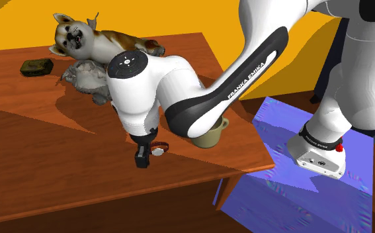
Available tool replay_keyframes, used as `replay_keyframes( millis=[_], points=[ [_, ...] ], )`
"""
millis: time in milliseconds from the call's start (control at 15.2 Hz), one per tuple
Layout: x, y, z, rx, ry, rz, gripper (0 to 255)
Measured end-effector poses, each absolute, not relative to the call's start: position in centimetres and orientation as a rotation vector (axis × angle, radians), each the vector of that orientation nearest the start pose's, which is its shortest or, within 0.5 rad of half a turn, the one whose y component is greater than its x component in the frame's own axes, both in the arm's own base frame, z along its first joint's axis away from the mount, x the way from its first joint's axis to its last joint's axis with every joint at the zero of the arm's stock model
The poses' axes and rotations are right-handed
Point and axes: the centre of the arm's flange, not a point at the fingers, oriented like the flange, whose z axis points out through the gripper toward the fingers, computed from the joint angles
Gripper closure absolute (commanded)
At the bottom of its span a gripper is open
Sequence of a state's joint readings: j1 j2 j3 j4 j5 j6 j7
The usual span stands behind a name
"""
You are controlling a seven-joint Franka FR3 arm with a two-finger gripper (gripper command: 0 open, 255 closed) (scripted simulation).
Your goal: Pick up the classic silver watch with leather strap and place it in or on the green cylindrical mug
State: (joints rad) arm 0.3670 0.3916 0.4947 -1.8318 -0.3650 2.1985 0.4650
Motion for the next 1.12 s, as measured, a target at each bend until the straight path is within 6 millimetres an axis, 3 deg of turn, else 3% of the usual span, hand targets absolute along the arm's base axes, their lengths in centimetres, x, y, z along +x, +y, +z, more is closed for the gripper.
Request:
replay_keyframes(
  millis=[330,396,1122],
  points=[
    [44.19,46.12,34.18,-3.076,-0.907,-0.160,0],
    [44.19,46.12,34.18,-3.076,-0.907,-0.160,255],
    [44.19,46.15,34.45,-3.076,-0.907,-0.160,255]
  ],
)
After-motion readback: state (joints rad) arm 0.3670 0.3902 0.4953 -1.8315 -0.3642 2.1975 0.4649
